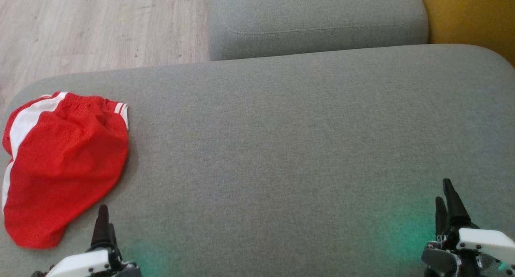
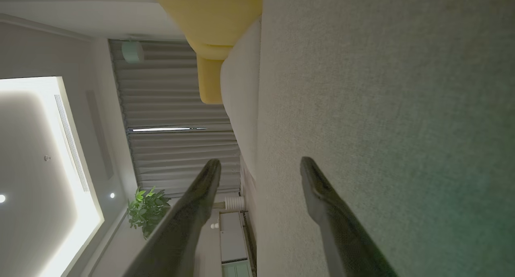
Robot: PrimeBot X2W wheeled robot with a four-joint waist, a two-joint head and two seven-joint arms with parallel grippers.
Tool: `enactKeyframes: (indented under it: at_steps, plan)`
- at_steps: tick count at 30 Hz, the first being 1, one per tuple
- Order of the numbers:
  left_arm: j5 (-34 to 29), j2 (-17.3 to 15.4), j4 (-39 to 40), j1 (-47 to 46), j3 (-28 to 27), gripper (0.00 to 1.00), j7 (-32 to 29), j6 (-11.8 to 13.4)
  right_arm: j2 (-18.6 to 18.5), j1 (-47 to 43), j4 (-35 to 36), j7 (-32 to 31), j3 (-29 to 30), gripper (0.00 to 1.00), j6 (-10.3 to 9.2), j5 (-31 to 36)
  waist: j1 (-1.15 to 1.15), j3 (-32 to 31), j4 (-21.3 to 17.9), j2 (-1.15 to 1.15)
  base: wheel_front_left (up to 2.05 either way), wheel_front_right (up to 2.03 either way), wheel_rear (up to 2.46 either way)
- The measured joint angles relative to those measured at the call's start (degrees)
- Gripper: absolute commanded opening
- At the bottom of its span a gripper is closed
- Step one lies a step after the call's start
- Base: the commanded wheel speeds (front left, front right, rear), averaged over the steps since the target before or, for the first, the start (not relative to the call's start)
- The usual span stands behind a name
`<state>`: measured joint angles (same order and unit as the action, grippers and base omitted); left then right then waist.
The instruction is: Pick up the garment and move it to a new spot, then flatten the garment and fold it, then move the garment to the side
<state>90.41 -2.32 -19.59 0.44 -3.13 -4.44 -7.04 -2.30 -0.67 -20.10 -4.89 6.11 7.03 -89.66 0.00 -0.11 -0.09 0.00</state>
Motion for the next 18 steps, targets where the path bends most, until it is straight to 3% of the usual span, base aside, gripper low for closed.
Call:
enactKeyframes:
  at_steps: [18]
  plan:
    - [-16.4, 0.0, 4.9, 0.1, 3.6, 1.00, 3.1, 2.5, 0.0, -0.1, 3.5, 3.4, -2.0, 1.00, 0.00, 17.4, 0.00, -0.7, -0.2, 0.00, 0.00, 0.00, 0.00]
